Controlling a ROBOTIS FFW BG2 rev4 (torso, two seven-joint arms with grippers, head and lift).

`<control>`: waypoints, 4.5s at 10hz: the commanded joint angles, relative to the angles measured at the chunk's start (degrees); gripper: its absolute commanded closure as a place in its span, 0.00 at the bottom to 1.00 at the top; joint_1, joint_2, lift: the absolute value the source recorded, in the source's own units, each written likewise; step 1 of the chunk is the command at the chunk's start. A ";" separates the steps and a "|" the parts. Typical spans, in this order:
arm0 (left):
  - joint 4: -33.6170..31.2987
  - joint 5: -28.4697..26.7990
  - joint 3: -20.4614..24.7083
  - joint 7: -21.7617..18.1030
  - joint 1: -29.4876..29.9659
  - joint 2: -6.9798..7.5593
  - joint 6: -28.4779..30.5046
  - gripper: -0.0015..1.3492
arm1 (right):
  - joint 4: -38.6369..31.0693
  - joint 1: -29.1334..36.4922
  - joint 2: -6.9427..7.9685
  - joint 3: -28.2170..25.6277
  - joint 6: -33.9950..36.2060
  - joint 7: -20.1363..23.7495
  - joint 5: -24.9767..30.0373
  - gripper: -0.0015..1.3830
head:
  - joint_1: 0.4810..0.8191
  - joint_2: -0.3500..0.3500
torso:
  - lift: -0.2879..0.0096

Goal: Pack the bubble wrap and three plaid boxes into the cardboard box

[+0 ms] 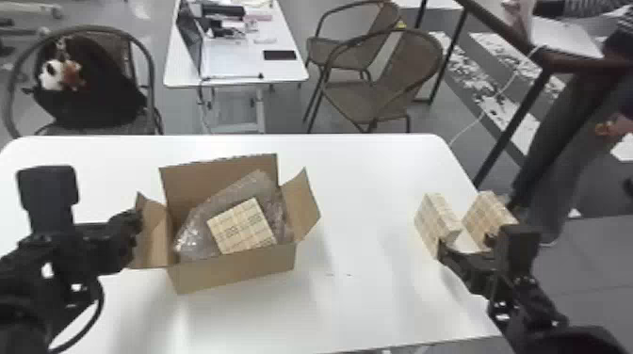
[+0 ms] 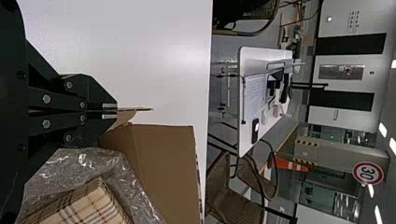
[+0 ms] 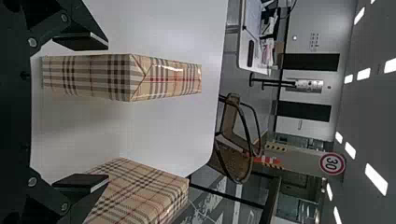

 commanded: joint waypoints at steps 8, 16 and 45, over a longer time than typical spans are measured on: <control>0.42 0.00 -0.12 -0.53 0.06 -0.32 -0.90 0.90 | 2.97 -0.81 2.92 3.30 -3.26 5.77 -5.17 0.79 | 0.63 0.40 | 0.66; 0.77 -0.35 -0.82 -0.53 -0.56 -0.32 -0.64 0.90 | -22.17 -15.31 -3.50 15.69 29.44 18.43 -23.36 0.79 | 0.63 0.69 | 0.66; 1.47 0.09 -0.47 -1.32 -0.12 -0.32 -1.43 0.90 | -8.72 4.11 2.13 -21.31 7.20 13.16 -1.13 0.21 | 0.63 0.12 | 0.66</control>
